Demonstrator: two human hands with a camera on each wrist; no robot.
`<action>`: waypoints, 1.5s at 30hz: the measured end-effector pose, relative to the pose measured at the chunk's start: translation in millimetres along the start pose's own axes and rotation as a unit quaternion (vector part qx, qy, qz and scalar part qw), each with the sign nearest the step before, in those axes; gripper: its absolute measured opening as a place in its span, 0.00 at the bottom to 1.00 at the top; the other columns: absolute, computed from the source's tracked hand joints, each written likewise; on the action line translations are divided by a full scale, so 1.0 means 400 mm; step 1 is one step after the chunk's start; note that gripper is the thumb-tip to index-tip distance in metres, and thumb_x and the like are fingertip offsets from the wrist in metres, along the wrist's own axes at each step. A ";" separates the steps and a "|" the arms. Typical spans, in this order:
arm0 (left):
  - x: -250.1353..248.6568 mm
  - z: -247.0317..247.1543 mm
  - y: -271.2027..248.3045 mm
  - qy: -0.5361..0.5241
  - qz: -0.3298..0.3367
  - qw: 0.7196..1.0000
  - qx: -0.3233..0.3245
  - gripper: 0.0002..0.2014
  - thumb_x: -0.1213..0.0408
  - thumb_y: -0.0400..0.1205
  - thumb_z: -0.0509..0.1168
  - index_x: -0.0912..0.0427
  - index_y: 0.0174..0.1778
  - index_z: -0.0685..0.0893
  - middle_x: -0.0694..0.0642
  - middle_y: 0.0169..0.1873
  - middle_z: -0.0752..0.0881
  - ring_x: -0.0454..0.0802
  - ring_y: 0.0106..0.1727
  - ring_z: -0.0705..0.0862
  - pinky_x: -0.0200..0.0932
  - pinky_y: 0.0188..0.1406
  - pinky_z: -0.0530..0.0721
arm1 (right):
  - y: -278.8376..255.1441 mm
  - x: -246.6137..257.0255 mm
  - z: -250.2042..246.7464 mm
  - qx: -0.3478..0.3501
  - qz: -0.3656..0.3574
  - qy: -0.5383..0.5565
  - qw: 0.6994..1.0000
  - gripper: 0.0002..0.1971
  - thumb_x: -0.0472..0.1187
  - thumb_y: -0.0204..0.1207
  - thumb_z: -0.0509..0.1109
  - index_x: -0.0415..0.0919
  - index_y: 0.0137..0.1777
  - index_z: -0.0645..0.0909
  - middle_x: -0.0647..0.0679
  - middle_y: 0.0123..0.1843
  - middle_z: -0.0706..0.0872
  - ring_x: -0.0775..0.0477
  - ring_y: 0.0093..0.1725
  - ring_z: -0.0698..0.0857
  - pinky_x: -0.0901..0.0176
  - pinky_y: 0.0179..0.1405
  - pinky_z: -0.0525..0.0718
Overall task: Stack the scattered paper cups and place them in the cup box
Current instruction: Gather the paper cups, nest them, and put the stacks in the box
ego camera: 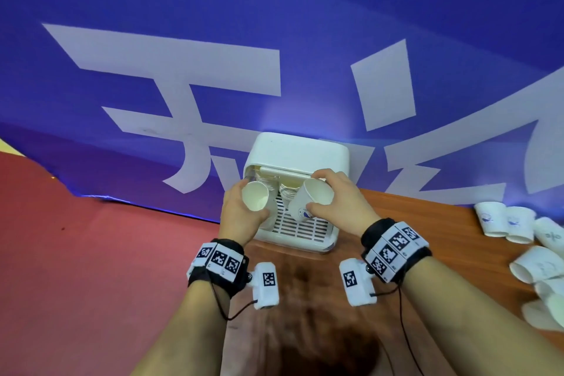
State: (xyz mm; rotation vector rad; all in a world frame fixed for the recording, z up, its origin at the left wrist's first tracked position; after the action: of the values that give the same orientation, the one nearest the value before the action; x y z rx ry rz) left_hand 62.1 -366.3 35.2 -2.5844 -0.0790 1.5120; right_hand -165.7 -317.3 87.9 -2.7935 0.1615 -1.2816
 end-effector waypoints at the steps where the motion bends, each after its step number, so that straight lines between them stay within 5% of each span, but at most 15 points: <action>1: 0.006 0.006 0.010 0.008 0.010 1.000 0.003 0.38 0.66 0.63 0.78 0.51 0.72 0.75 0.52 0.63 0.77 0.52 0.64 0.77 0.54 0.65 0.79 | 0.002 0.002 -0.002 -0.007 -0.004 -0.007 1.000 0.28 0.48 0.68 0.78 0.58 0.67 0.73 0.54 0.61 0.77 0.53 0.55 0.80 0.62 0.52 0.78; 6: 0.048 0.042 0.060 0.103 0.039 0.994 0.006 0.33 0.47 0.62 0.77 0.47 0.64 0.78 0.51 0.57 0.82 0.57 0.57 0.80 0.61 0.57 0.82 | 0.010 0.006 -0.012 -0.008 -0.017 -0.016 1.000 0.32 0.49 0.72 0.76 0.60 0.74 0.69 0.56 0.65 0.76 0.55 0.59 0.77 0.62 0.56 0.74; 14: 0.091 0.088 0.092 0.212 0.031 0.975 0.054 0.41 0.49 0.63 0.77 0.43 0.72 0.70 0.50 0.63 0.80 0.58 0.63 0.76 0.48 0.55 0.72 | 0.027 0.001 -0.001 -0.004 -0.022 -0.024 0.999 0.30 0.50 0.70 0.80 0.56 0.72 0.74 0.55 0.63 0.75 0.56 0.60 0.75 0.66 0.56 0.70; 21: 0.104 0.099 0.095 0.195 0.032 0.976 0.090 0.48 0.54 0.67 0.78 0.46 0.82 0.61 0.54 0.68 0.79 0.57 0.68 0.75 0.53 0.70 0.70 | 0.039 0.002 0.019 0.024 -0.016 -0.036 0.999 0.37 0.45 0.69 0.80 0.56 0.76 0.68 0.53 0.68 0.71 0.51 0.65 0.75 0.61 0.64 0.73; 26: 0.104 0.086 0.089 0.190 0.021 0.977 0.094 0.43 0.55 0.70 0.78 0.46 0.80 0.65 0.55 0.66 0.80 0.58 0.68 0.77 0.54 0.71 0.71 | 0.047 0.011 0.033 0.022 -0.022 -0.057 0.998 0.36 0.50 0.68 0.78 0.57 0.76 0.68 0.55 0.67 0.73 0.48 0.67 0.76 0.50 0.69 0.76; 32: 0.093 0.078 0.083 0.184 0.004 0.976 0.115 0.40 0.54 0.67 0.80 0.42 0.75 0.71 0.53 0.66 0.81 0.59 0.65 0.78 0.55 0.68 0.75 | 0.056 0.050 0.060 0.021 -0.043 -0.089 0.995 0.36 0.51 0.70 0.79 0.51 0.77 0.70 0.54 0.69 0.74 0.51 0.68 0.76 0.58 0.65 0.75; 36: 0.106 0.066 0.075 0.125 -0.002 0.982 0.141 0.50 0.51 0.58 0.75 0.31 0.77 0.61 0.46 0.62 0.83 0.55 0.58 0.82 0.57 0.61 0.82 | 0.072 0.081 0.106 0.041 -0.061 -0.104 0.992 0.37 0.49 0.71 0.79 0.49 0.79 0.69 0.52 0.71 0.73 0.50 0.68 0.76 0.58 0.65 0.75; 39: 0.156 0.034 0.072 0.058 -0.036 0.990 0.121 0.47 0.54 0.55 0.72 0.38 0.75 0.69 0.50 0.59 0.83 0.52 0.56 0.84 0.57 0.58 0.86 | 0.091 0.100 0.146 0.055 -0.077 -0.135 0.986 0.36 0.49 0.71 0.78 0.49 0.78 0.69 0.50 0.72 0.75 0.48 0.70 0.76 0.57 0.66 0.75; 42: 0.176 -0.009 0.062 0.046 -0.071 0.992 0.098 0.35 0.68 0.66 0.73 0.50 0.72 0.75 0.52 0.62 0.78 0.52 0.58 0.81 0.49 0.63 0.81 | 0.108 0.111 0.187 0.060 -0.084 -0.173 0.980 0.33 0.53 0.71 0.76 0.50 0.75 0.72 0.49 0.69 0.77 0.44 0.67 0.78 0.46 0.64 0.79; 45: 0.196 -0.044 0.060 0.034 -0.081 0.993 0.074 0.30 0.70 0.71 0.74 0.53 0.71 0.77 0.52 0.64 0.77 0.50 0.59 0.80 0.46 0.63 0.79 | 0.122 0.112 0.231 0.069 -0.087 -0.197 0.974 0.32 0.50 0.71 0.77 0.48 0.75 0.73 0.48 0.69 0.76 0.42 0.66 0.79 0.45 0.63 0.80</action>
State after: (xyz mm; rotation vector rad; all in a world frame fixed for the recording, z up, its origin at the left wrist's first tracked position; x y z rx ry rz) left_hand 115.4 -382.4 -27.6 -2.4457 -0.1598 1.3197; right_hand -69.9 -369.7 56.4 -2.9178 -0.1896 -0.7010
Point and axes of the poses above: each hand's wrist, its own y-axis towards the middle knuckle, its own z-axis out of the palm, x = y × z, the point moved 4 cm from there along y, towards the middle knuckle
